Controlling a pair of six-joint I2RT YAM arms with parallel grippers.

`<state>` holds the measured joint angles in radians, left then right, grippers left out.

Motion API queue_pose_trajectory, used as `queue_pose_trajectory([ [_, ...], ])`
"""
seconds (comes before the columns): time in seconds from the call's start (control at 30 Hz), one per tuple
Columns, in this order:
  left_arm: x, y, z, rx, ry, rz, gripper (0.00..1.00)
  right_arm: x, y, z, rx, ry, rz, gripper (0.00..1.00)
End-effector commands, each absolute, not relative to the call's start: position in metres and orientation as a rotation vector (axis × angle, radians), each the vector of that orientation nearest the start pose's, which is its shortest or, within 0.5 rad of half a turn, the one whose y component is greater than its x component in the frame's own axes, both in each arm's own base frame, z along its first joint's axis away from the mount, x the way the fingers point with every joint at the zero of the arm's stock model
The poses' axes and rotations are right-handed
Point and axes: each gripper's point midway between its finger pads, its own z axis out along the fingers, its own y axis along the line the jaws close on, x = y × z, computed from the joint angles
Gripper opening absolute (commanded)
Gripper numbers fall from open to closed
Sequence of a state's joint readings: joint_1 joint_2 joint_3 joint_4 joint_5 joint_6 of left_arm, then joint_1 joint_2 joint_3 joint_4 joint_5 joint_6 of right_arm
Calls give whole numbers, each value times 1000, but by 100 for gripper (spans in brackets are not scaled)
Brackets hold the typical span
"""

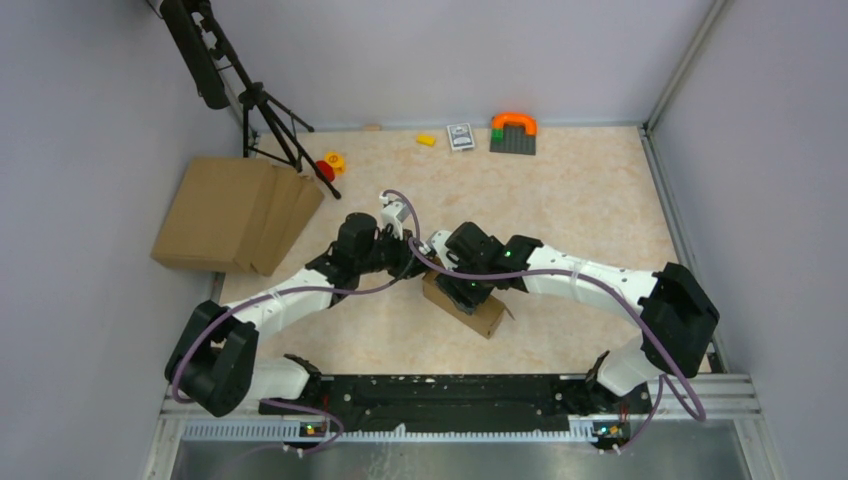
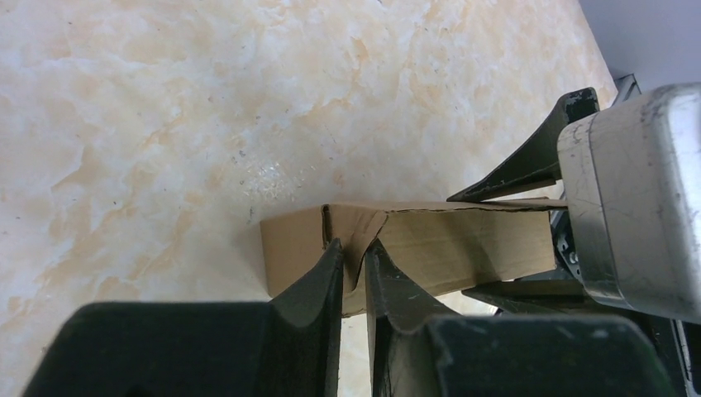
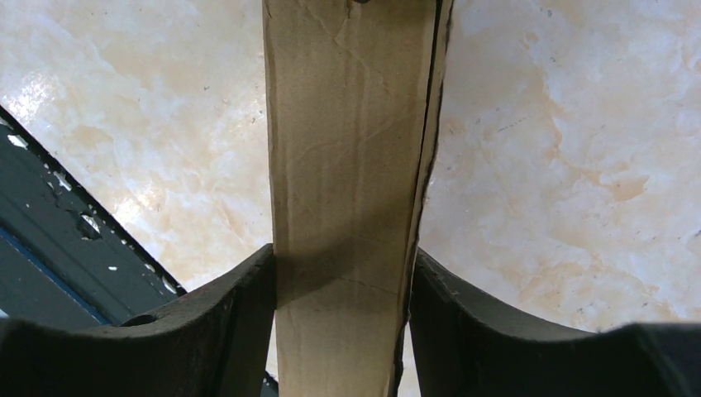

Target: Fold the paper box

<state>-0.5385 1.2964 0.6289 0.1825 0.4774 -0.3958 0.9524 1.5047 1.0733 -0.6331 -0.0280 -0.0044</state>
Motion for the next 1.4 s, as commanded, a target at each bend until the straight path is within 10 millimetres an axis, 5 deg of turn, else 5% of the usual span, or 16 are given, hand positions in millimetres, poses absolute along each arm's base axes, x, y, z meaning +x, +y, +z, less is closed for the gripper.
queue_pose_trajectory([
  [0.0, 257, -273, 143, 465, 2096, -1104, 15, 192, 281, 102, -1229, 2332, 391, 55],
  [0.93, 257, -262, 125, 489, 2112, -988, 8, 193, 280, 104, -1225, 2332, 384, 55],
  [1.07, 254, -262, 122, 494, 2109, -978, 0, 195, 280, 110, -1215, 2316, 384, 59],
  [1.37, 253, -259, 121, 510, 2096, -923, 0, 200, 277, 134, -1093, 2299, 386, 73],
])
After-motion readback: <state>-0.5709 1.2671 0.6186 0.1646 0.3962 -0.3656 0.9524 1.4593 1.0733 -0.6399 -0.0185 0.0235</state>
